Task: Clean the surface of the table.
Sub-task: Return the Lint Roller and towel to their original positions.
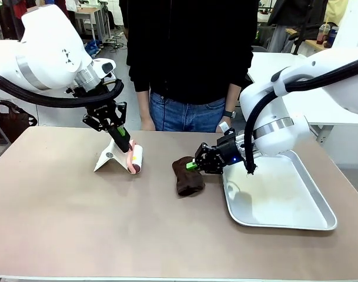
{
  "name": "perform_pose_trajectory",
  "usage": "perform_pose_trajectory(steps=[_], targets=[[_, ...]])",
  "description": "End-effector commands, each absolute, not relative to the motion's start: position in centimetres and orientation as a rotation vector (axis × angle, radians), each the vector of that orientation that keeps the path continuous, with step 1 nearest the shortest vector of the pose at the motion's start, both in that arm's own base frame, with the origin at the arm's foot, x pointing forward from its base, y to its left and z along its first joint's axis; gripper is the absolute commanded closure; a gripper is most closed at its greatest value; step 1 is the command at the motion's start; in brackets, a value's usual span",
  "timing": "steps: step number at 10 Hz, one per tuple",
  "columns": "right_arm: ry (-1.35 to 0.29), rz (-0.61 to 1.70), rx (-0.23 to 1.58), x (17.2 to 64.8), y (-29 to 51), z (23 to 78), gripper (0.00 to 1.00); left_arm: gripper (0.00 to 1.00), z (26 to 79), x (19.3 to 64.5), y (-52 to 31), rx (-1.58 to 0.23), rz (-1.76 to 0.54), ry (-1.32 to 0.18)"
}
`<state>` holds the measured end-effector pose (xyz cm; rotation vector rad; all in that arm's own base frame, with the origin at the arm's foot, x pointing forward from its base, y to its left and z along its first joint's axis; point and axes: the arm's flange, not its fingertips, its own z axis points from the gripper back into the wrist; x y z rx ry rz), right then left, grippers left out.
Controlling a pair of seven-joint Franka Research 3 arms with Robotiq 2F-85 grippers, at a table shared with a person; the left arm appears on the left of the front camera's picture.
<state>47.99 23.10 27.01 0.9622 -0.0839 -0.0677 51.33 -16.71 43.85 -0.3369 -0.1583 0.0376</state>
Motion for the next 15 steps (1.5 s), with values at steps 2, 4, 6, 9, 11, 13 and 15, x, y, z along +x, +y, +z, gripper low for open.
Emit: perform_pose_trajectory(steps=[2, 4, 6, 9, 11, 13, 15], targets=[[-0.073, -0.026, 1.013, 48.3, 23.5, 26.9, 0.89, 0.78, 43.9, 51.5, -16.6, -0.319, 0.049, -0.172], [-0.068, -0.028, 1.009, 48.6, 23.6, 26.9, 0.89, 0.78, 43.7, 51.4, -16.3, -0.311, 0.053, -0.175], [-0.066, -0.030, 1.008, 48.6, 23.6, 26.8, 0.89, 0.74, 43.9, 51.4, -16.1, -0.323, 0.068, -0.177], [-0.063, -0.025, 1.029, 48.6, 23.6, 26.9, 0.33, 0.08, 44.4, 51.3, -15.6, -0.336, 0.092, -0.195], [-0.047, -0.026, 1.033, 48.9, 23.6, 26.8, 0.00, 0.00, 45.2, 51.1, -14.5, -0.333, 0.131, -0.226], [-0.039, -0.025, 1.035, 48.9, 23.7, 26.8, 0.09, 0.00, 45.7, 51.0, -13.3, -0.346, 0.172, -0.244], [-0.039, -0.021, 1.026, 48.8, 23.7, 27.0, 0.00, 0.00, 46.1, 50.8, -12.0, -0.350, 0.205, -0.261]])
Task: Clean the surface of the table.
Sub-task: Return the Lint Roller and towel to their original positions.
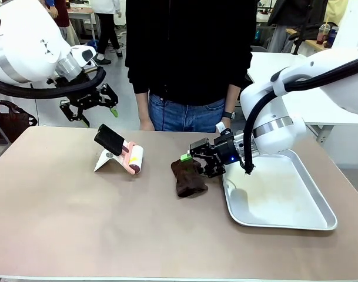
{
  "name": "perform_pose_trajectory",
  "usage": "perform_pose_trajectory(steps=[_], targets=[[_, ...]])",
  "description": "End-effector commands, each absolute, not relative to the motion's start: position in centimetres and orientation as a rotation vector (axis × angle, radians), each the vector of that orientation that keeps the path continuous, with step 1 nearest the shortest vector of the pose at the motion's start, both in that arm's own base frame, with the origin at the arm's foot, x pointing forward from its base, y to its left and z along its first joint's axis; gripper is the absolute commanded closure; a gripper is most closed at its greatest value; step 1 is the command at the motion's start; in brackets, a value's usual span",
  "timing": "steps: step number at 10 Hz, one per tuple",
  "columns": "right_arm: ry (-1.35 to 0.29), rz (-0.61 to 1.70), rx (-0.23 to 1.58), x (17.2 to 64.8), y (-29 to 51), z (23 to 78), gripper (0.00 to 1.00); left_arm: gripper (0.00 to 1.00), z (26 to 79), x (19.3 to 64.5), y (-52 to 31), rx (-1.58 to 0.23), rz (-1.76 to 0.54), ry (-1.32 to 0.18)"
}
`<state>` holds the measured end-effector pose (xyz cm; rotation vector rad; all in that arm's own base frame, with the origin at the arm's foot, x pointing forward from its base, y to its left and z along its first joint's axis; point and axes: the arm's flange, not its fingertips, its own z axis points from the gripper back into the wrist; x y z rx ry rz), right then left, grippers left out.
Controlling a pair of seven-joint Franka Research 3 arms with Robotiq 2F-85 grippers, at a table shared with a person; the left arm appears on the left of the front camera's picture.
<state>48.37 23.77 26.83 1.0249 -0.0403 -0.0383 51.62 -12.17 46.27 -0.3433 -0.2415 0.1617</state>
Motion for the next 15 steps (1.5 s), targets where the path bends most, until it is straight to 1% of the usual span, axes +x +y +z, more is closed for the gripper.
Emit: perform_pose_trajectory(steps=[1, 4, 6, 8, 9, 10, 11, 12, 13, 14, 15], targets=[[-0.045, -0.014, 1.013, 48.6, 23.8, 27.4, 0.00, 0.00, 46.3, 50.6, -11.4, -0.354, 0.218, -0.265], [-0.039, 0.028, 0.908, 48.4, 25.0, 29.8, 0.00, 0.00, 47.0, 48.9, -8.6, -0.415, 0.205, -0.272], [-0.026, 0.046, 0.746, 48.2, 25.7, 32.5, 0.00, 0.00, 47.7, 47.3, -6.2, -0.524, 0.181, -0.265], [-0.020, 0.022, 0.550, 47.9, 25.7, 35.9, 0.00, 0.00, 48.3, 43.8, -1.2, -0.676, 0.164, -0.300], [-0.043, 0.024, 0.526, 47.4, 25.6, 37.4, 0.00, 0.00, 48.1, 42.0, 1.2, -0.751, 0.120, -0.303], [-0.068, 0.015, 0.557, 46.8, 25.0, 38.4, 0.00, 0.00, 47.6, 40.2, 3.5, -0.823, 0.042, -0.270], [-0.095, 0.029, 0.660, 45.9, 24.1, 39.0, 0.00, 0.00, 46.4, 38.9, 5.5, -0.874, -0.043, -0.237], [-0.120, 0.079, 0.835, 44.6, 22.9, 39.2, 0.00, 0.00, 43.9, 38.9, 7.7, -0.929, -0.170, -0.189], [-0.098, 0.106, 0.932, 43.5, 21.9, 39.0, 0.00, 0.00, 41.6, 39.4, 9.2, -1.037, -0.212, -0.154], [-0.086, 0.120, 1.023, 42.5, 20.5, 38.8, 0.00, 0.00, 40.0, 39.6, 10.1, -1.151, -0.215, -0.177], [-0.065, 0.105, 1.115, 41.4, 18.7, 38.3, 0.00, 0.00, 39.1, 39.8, 10.7, -1.227, -0.193, -0.216]])
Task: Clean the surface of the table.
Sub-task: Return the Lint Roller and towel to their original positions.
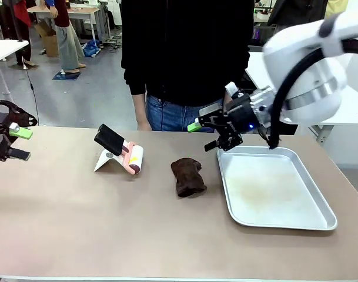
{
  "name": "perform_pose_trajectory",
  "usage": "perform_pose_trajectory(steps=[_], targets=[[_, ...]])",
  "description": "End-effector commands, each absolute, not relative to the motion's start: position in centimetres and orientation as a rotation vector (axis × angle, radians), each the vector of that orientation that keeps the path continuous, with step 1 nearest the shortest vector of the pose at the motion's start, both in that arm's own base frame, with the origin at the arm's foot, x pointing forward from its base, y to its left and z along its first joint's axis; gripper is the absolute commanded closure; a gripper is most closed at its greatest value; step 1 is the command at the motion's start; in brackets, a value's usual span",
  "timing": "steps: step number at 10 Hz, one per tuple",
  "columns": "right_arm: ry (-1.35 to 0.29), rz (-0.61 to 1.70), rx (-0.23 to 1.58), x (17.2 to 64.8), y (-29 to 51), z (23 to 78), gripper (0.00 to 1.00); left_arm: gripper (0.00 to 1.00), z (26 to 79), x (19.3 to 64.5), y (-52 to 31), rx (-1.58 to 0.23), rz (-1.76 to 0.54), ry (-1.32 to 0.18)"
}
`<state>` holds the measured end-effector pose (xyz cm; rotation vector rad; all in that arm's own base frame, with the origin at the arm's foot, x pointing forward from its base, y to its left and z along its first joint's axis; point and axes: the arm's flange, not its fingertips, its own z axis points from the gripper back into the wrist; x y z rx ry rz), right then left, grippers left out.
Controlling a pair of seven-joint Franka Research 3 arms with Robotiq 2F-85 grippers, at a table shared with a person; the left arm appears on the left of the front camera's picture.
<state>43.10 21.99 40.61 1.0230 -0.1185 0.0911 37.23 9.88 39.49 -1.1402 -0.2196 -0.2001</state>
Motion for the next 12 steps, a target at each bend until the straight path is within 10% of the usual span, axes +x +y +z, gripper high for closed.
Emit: perform_pose_trajectory(steps=[1, 6, 12], targets=[[-0.038, 0.117, 1.224, 40.1, 16.1, 37.5, 0.00, 0.00, 38.7, 39.8, 11.5, -1.299, -0.154, -0.249], [-0.308, -0.146, 1.527, 35.9, 4.5, 32.4, 0.00, 0.00, 38.7, 41.1, 10.9, -1.317, -0.011, -0.207], [-0.127, -0.017, 1.491, 37.3, 6.2, 34.2, 0.00, 0.00, 38.1, 40.2, 11.5, -1.325, -0.083, -0.237]])
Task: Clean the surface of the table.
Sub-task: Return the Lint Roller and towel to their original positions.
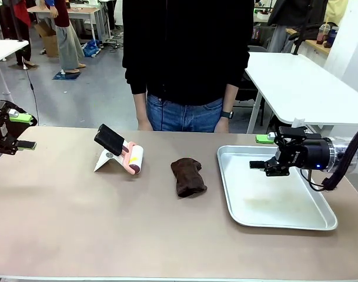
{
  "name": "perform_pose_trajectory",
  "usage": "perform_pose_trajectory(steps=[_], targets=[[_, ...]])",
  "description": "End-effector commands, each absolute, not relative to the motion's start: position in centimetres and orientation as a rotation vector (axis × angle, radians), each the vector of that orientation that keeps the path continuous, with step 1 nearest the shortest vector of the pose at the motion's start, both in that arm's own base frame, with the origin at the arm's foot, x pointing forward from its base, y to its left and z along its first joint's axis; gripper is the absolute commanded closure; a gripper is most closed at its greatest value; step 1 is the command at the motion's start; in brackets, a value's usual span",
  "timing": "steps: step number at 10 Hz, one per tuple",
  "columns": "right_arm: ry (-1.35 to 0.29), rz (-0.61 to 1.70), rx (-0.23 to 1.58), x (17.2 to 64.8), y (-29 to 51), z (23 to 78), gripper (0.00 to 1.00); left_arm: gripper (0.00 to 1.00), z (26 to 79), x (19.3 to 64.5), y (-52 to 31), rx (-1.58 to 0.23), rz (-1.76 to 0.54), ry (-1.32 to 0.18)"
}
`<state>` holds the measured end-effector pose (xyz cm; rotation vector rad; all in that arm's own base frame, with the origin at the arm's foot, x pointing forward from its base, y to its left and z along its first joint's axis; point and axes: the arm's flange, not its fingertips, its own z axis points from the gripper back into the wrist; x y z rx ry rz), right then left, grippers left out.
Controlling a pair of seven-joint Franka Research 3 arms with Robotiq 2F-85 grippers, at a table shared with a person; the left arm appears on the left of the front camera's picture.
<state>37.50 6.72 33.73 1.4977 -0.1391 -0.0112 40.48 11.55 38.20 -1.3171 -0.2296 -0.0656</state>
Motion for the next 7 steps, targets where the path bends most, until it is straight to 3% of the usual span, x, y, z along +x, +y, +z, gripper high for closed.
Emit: perform_pose_trajectory(steps=[1, 7], targets=[[-0.127, -0.017, 1.491, 37.27, 6.24, 34.19, 0.00, 0.00, 38.14, 40.24, 11.49, -1.325, -0.083, -0.237], [-0.127, -0.017, 1.491, 37.27, 6.24, 34.19, 0.00, 0.00, 38.14, 40.24, 11.49, -1.325, -0.083, -0.237]])
